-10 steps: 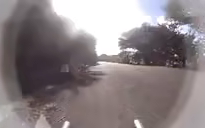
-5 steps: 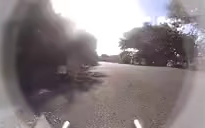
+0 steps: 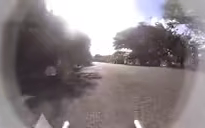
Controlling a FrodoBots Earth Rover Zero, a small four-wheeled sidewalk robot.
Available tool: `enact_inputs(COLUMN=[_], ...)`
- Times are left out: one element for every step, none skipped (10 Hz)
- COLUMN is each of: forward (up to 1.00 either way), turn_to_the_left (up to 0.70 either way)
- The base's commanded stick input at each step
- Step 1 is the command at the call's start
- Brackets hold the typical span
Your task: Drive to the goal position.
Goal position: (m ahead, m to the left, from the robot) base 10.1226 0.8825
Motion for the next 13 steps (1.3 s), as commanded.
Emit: enact_inputs(forward=[0.7,0.7,0.7,0.7,0.7,0.7,0.7,0.7,0.7,0.7,0.7,0.7,0.7], turn_to_the_left=[0.0,0.0,0.0,0.0,0.0,0.0,0.0,0.0,0.0,0.0,0.0,0.0,0.0])
